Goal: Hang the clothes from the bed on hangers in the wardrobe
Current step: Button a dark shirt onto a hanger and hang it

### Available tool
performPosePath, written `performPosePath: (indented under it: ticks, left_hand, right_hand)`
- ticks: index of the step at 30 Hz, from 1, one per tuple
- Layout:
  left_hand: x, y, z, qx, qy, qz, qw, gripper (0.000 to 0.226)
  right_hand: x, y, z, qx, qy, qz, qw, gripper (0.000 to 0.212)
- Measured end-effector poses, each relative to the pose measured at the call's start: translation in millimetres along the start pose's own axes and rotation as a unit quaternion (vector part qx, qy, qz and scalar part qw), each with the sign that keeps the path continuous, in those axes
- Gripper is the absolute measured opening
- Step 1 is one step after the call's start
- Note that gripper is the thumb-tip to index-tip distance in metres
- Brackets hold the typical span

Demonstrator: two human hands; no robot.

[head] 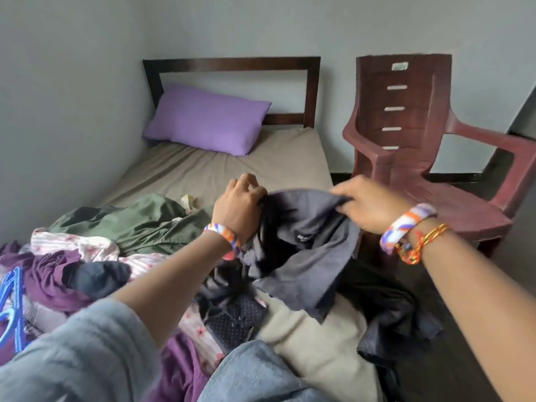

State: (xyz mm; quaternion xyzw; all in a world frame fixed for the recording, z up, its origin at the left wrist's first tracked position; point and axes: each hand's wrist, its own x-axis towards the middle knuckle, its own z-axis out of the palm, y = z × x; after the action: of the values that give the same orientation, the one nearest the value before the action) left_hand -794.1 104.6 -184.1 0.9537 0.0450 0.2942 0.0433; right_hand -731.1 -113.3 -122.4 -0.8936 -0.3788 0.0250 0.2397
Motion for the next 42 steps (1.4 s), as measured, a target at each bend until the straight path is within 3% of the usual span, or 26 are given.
performPosePath:
  ticks: [1, 3, 5, 6, 8, 10, 12, 13, 15, 17, 18, 20, 22, 23, 25, 26, 28, 29, 32, 34, 36, 39, 42]
  left_hand:
    - [15, 4, -8, -0.01, 0.01, -0.005, 1.0, 0.022]
    - [51, 9, -31, -0.07, 0.101, -0.069, 0.99, 0.028]
    - [94, 16, -71, -0.196, 0.222, -0.151, 0.943, 0.036]
    - [113, 22, -96, -0.23, 0.262, -0.155, 0.924, 0.037]
    - [149, 32, -143, -0.208, 0.291, -0.108, 0.927, 0.037]
    - [172, 42, -185, -0.1, 0.289, -0.017, 0.952, 0.034]
    - [191, 48, -222, 0.02, 0.293, 0.141, 0.945, 0.03]
    - [198, 52, -239, 0.084, 0.291, 0.211, 0.929, 0.032]
    - [212, 68, -275, 0.233, 0.252, 0.245, 0.907, 0.043]
    - [219, 89, -303, 0.317, 0.218, 0.171, 0.907, 0.049]
    - [221, 99, -314, 0.306, 0.215, 0.128, 0.919, 0.048]
    - [221, 115, -336, 0.151, 0.178, 0.043, 0.971, 0.037]
    - [223, 122, -353, -0.067, 0.072, -0.032, 0.995, 0.015]
    - [221, 123, -357, -0.19, 0.013, -0.062, 0.98, 0.014]
    - [219, 122, -356, -0.435, -0.048, -0.08, 0.895, 0.016]
    - [217, 121, -353, -0.511, -0.046, -0.072, 0.856, 0.011]
    - [214, 114, -345, -0.563, -0.017, -0.028, 0.826, 0.008]
    - [209, 111, -342, -0.555, -0.001, 0.003, 0.832, 0.016]
    - [198, 107, -338, -0.466, -0.006, 0.091, 0.88, 0.074]
    - [193, 112, -337, -0.399, -0.031, 0.104, 0.91, 0.089]
    - [195, 121, -336, -0.406, -0.027, 0.06, 0.912, 0.079]
    - [204, 125, -326, -0.44, 0.009, -0.02, 0.898, 0.031]
    - [208, 111, -317, -0.418, 0.051, -0.089, 0.902, 0.033]
  right_hand:
    - [2, 4, -18, -0.021, 0.045, -0.003, 0.999, 0.033]
    - [6, 8, -52, -0.076, 0.159, 0.008, 0.984, 0.052]
    - [9, 9, -81, -0.191, 0.261, 0.004, 0.946, 0.073]
    - [9, 7, -95, -0.262, 0.309, -0.041, 0.913, 0.079]
    - [5, 0, -128, -0.383, 0.347, -0.148, 0.843, 0.075]
    - [3, -2, -173, -0.498, 0.33, -0.166, 0.784, 0.08]
    - [5, -10, -226, -0.599, 0.306, -0.114, 0.731, 0.088]
    - [4, -19, -252, -0.604, 0.312, -0.071, 0.73, 0.085]
    - [6, -44, -294, -0.533, 0.344, 0.039, 0.772, 0.078]
    - [16, -72, -319, -0.376, 0.398, 0.064, 0.834, 0.071]
    - [22, -83, -331, -0.279, 0.398, 0.069, 0.871, 0.067]
    - [29, -104, -353, -0.108, 0.352, 0.07, 0.927, 0.049]
    - [26, -121, -364, 0.036, 0.281, 0.059, 0.957, 0.023]
    - [23, -129, -366, 0.089, 0.26, 0.04, 0.961, 0.012]
    - [26, -135, -364, 0.136, 0.268, 0.01, 0.954, 0.015]
    - [29, -134, -360, 0.155, 0.284, 0.002, 0.946, 0.018]
    - [33, -135, -351, 0.222, 0.295, -0.006, 0.929, 0.018]
    - [35, -136, -347, 0.251, 0.283, -0.015, 0.926, 0.019]
    - [30, -142, -343, 0.273, 0.236, -0.046, 0.932, 0.024]
    - [22, -155, -334, 0.261, 0.204, -0.065, 0.941, 0.018]
    - [20, -166, -323, 0.28, 0.177, -0.113, 0.937, 0.035]
    - [25, -177, -304, 0.274, 0.143, -0.158, 0.938, 0.071]
    - [28, -172, -283, 0.23, 0.174, -0.198, 0.937, 0.072]
